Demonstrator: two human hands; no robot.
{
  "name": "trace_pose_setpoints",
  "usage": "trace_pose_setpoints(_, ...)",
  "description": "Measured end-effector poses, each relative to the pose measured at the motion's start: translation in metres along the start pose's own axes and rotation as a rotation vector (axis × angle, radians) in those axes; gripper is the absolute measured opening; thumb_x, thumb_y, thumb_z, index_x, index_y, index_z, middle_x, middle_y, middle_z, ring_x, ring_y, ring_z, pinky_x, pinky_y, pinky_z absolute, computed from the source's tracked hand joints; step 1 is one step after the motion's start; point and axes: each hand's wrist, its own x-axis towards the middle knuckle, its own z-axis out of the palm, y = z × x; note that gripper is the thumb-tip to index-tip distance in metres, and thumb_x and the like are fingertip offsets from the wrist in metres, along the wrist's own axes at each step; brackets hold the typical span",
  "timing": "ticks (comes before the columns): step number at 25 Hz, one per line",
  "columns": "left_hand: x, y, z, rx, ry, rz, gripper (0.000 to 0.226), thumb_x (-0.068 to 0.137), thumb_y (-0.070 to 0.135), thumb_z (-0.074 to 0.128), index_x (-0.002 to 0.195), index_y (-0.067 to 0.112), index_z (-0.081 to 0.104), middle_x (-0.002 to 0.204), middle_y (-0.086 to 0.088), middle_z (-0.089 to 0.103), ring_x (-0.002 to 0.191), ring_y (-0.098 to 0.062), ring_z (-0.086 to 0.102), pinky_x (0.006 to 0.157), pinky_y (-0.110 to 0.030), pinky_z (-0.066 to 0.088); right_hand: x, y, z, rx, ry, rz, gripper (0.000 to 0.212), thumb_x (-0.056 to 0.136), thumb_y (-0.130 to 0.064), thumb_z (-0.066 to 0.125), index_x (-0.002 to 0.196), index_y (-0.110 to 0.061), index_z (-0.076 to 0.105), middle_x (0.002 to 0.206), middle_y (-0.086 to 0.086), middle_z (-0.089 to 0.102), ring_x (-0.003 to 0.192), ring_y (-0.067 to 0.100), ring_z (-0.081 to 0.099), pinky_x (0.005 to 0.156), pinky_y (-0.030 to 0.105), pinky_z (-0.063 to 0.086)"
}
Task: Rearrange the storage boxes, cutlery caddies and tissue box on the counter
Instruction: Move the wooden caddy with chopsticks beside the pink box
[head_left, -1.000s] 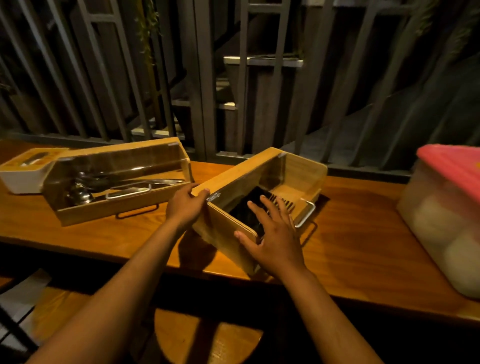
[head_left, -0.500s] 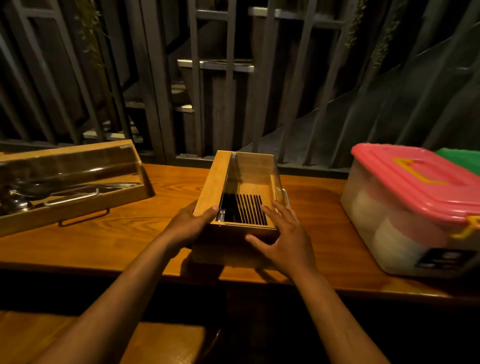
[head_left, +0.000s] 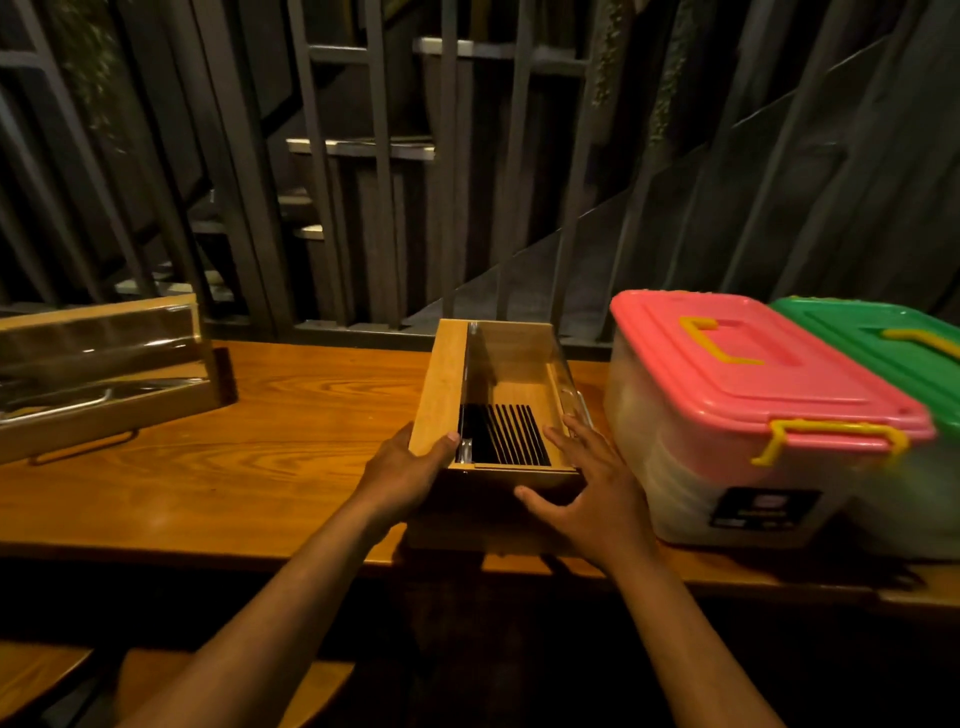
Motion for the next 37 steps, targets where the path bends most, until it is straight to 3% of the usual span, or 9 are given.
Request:
trace_pose_setpoints(19, -0.005, 0.019, 0.048, 0.036, -0.01, 0.015, 0.067, 0.086, 0.062, 0.056, 0.142, 0.029, 0.041, 0.127, -0.006, 0.056, 0.113, -0.032, 0.056, 0.088, -0.051, 0.055, 0.001, 0.042, -0.033, 0.019, -0.035, 0.016, 0.08, 0.074, -0.065, 0.066, 0.144, -0.044, 0.035, 0.159, -0.019, 0.02, 0.148, 0.009, 0.012, 0.118, 0.045, 0.025)
trace_pose_setpoints(24, -0.006, 0.016, 0.051, 0.082, 0.057, 0.052, 0.066, 0.088, 0.062, 0.052, 0.14, 0.022, 0.045, 0.13, -0.008, 0.057, 0.113, -0.032, 0.055, 0.087, -0.046, 0.054, 0.0, 0.042, -0.034, 0.01, -0.046, 0.018, 0.08, 0.073, -0.068, 0.064, 0.144, -0.045, 0.034, 0.159, -0.019, 0.022, 0.148, 0.009, 0.014, 0.118, 0.046, 0.027)
trace_pose_setpoints(27, -0.016, 0.014, 0.052, 0.184, 0.143, 0.148, 0.056, 0.095, 0.056, 0.044, 0.135, 0.017, 0.051, 0.132, -0.011, 0.059, 0.115, -0.033, 0.056, 0.088, -0.041, 0.05, -0.002, 0.037, -0.04, -0.06, -0.068, 0.018, 0.08, 0.075, -0.067, 0.062, 0.145, -0.042, 0.033, 0.16, -0.014, 0.022, 0.148, 0.012, 0.015, 0.118, 0.047, 0.027)
trace_pose_setpoints(31, -0.039, 0.007, 0.032, 0.315, 0.143, 0.256, 0.045, 0.097, 0.046, 0.046, 0.135, 0.024, 0.053, 0.127, -0.006, 0.065, 0.11, -0.027, 0.062, 0.087, -0.042, 0.055, -0.001, 0.018, -0.041, -0.136, -0.017, -0.028, 0.07, 0.079, -0.069, 0.05, 0.141, -0.037, 0.043, 0.156, -0.007, 0.033, 0.147, 0.016, 0.021, 0.118, 0.046, 0.024)
trace_pose_setpoints(34, -0.066, -0.003, -0.003, 0.591, 0.292, 0.36, 0.04, 0.095, 0.041, 0.051, 0.133, 0.028, 0.058, 0.122, -0.004, 0.068, 0.103, -0.026, 0.066, 0.079, -0.035, 0.053, -0.005, -0.016, -0.025, -0.201, 0.039, -0.082, 0.059, 0.084, -0.063, 0.043, 0.137, -0.036, 0.049, 0.15, -0.004, 0.044, 0.143, 0.02, 0.03, 0.116, 0.05, 0.023)
trace_pose_setpoints(37, -0.095, -0.02, -0.047, 0.772, 0.407, 0.481, 0.043, 0.096, 0.04, 0.052, 0.136, 0.025, 0.054, 0.129, -0.005, 0.063, 0.117, -0.025, 0.058, 0.084, -0.038, 0.05, -0.016, -0.065, -0.002, -0.168, 0.022, -0.139, 0.051, 0.09, -0.056, 0.047, 0.136, -0.034, 0.05, 0.148, -0.003, 0.045, 0.143, 0.021, 0.029, 0.117, 0.056, 0.018)
